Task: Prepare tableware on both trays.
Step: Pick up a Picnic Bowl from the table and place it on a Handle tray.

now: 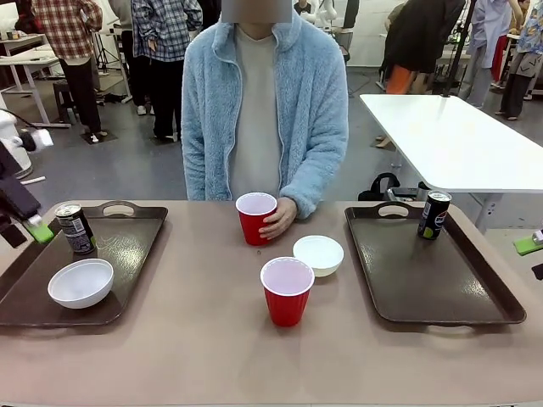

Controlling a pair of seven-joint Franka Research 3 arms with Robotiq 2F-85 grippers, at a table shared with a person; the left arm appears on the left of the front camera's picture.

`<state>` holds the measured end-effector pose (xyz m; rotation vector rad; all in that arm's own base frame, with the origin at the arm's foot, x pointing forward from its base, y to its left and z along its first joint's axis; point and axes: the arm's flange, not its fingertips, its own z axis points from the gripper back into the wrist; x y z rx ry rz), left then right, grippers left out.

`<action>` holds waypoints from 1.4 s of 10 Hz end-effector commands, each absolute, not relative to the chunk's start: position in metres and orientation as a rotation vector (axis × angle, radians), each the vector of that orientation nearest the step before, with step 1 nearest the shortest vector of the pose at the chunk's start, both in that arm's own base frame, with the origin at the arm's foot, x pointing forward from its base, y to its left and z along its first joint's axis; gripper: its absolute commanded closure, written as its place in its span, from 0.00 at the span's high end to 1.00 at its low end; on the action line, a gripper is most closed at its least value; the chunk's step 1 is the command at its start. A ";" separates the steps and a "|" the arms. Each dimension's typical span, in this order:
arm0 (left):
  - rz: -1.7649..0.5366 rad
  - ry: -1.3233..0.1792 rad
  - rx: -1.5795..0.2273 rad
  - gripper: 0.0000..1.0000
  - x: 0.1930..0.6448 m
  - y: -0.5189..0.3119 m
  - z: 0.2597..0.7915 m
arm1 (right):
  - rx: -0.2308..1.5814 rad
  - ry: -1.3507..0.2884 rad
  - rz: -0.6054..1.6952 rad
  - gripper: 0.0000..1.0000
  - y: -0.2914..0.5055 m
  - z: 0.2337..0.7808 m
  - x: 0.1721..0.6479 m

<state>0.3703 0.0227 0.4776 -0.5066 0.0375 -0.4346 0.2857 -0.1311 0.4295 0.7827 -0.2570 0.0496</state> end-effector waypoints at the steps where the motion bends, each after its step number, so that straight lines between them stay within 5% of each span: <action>1: -0.382 0.092 -0.786 1.00 0.392 0.061 0.505 | 0.637 -0.242 0.062 1.00 -0.100 0.446 0.282; 7: -0.099 -0.239 -1.043 1.00 0.378 0.185 0.530 | 0.420 -0.201 0.100 1.00 0.032 0.462 0.326; 10: -0.005 -0.255 -1.061 1.00 0.382 0.215 0.517 | 0.326 -0.275 0.081 1.00 0.089 0.435 0.356; 14: 0.002 -0.233 -1.054 1.00 0.373 0.215 0.515 | 0.318 -0.222 0.193 1.00 0.037 0.443 0.321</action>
